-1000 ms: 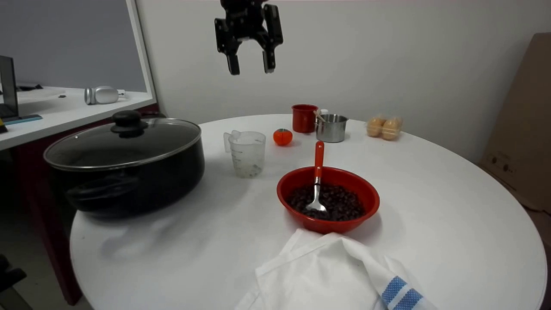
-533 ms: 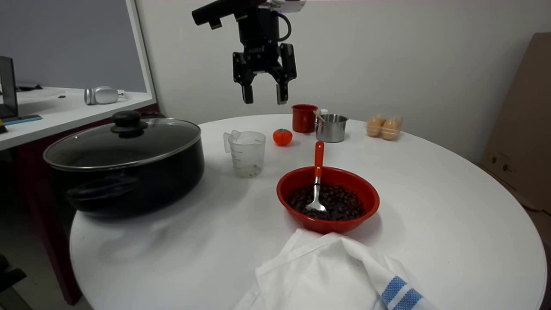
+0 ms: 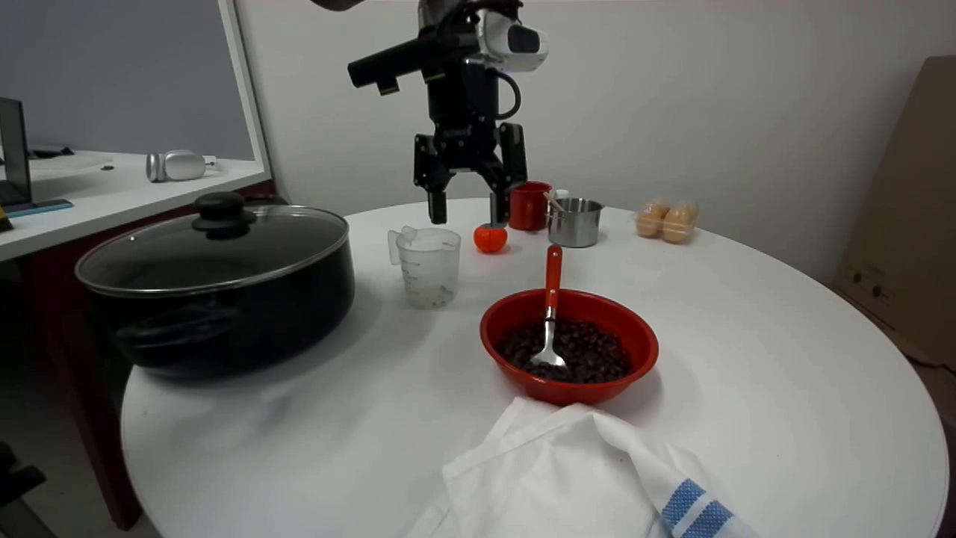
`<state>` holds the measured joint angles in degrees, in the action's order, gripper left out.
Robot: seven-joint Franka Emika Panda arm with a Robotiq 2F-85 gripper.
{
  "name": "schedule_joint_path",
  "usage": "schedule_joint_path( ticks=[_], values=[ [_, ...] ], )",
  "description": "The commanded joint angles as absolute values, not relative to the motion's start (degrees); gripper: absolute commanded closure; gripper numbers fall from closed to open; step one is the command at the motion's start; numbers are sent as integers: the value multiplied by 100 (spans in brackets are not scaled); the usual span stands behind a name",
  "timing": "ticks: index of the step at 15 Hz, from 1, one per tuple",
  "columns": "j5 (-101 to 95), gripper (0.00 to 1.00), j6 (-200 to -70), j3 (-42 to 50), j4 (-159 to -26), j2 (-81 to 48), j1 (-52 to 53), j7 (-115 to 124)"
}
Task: Move the clear jar to the right of the orange bowl
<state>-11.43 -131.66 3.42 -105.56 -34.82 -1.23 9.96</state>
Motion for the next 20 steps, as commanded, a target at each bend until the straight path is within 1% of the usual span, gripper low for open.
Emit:
schedule_joint_path(
  ticks=[1,4,5,6,8,9,11,14,16,17,18,19,20],
  values=[
    [-1181,0,-13181,412,-10544,-3577,-3,753],
    [-1249,1,-13253,401,-10610,-3602,70,638],
    [-1262,8,-13268,396,-10625,-3613,88,584],
    [-1276,27,-13289,393,-10651,-3614,106,545],
    [-1315,40,-13341,407,-10691,-3616,148,497],
    [-1359,49,-13399,435,-10709,-3619,179,531],
    [-1507,62,-13620,549,-10751,-3607,270,752],
    [-1600,88,-13920,674,-10763,-3584,335,880],
    [-1615,100,-14053,729,-10784,-3572,367,882],
    [-1625,100,-14104,748,-10802,-3563,380,870],
    [-1634,67,-14138,754,-10823,-3556,384,842],
    [-1652,72,-14172,766,-10837,-3554,395,837],
    [-1654,72,-14183,765,-10852,-3552,398,818]
  ],
)
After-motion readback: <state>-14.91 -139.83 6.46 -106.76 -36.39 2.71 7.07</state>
